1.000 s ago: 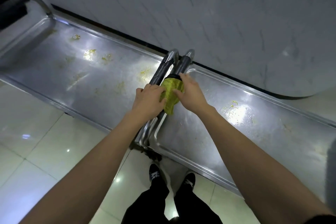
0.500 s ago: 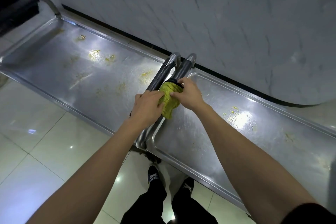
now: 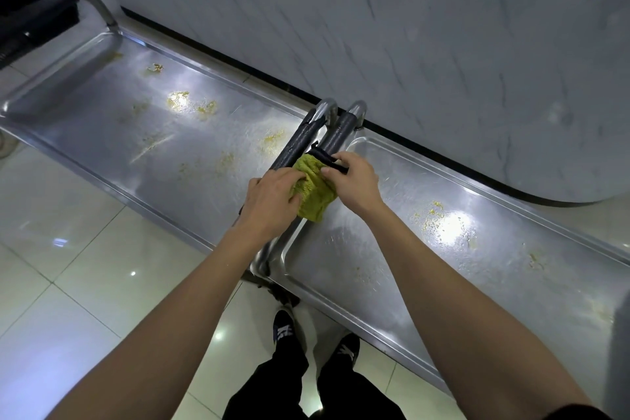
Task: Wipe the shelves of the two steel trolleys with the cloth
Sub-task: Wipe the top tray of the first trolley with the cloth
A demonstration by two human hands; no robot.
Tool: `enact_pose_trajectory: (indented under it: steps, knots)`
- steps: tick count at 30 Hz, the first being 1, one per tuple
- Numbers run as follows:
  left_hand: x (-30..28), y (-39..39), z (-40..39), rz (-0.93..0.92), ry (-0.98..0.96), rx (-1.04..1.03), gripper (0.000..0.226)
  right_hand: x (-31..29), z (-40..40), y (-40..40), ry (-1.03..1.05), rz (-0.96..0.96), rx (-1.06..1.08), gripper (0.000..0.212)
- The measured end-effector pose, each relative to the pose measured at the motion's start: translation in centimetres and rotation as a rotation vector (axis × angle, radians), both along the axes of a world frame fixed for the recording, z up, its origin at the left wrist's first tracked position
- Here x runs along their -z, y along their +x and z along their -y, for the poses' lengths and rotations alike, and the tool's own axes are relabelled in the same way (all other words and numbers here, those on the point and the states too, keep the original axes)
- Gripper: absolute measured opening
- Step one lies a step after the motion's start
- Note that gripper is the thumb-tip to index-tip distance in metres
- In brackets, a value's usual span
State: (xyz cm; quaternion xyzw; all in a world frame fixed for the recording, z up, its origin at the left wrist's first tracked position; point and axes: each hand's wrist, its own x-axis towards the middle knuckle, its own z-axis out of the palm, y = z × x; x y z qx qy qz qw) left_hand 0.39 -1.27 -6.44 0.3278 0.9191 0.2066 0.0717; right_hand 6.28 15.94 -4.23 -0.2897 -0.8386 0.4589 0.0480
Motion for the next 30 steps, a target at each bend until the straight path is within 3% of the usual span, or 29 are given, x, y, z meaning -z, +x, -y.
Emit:
enact_pose_trajectory:
  steps: [8, 12, 15, 25, 30]
  knots:
    - [-3.2, 0.7, -1.9, 0.154, 0.127, -0.059, 0.065, -3.6, -0.4, 3.3, -0.116, -0.269, -0.031, 0.010]
    - [-5.1, 1.7, -4.2, 0.170, 0.175, 0.014, 0.048, -5.2, -1.4, 5.1, -0.080, -0.373, -0.006, 0.024]
    - [-5.8, 2.7, -6.0, 0.227, 0.237, 0.055, 0.027, -5.8, -2.5, 6.5, -0.056, -0.426, 0.048, 0.020]
    - [-6.8, 5.9, -10.6, 0.513, 0.445, 0.177, 0.022, -4.9, -5.5, 12.2, 0.054, -0.419, 0.315, 0.022]
    - [-6.2, 7.4, -12.4, 0.590, 0.496, 0.085, 0.021, -2.1, -4.6, 14.8, 0.363, -0.304, 0.320, 0.056]
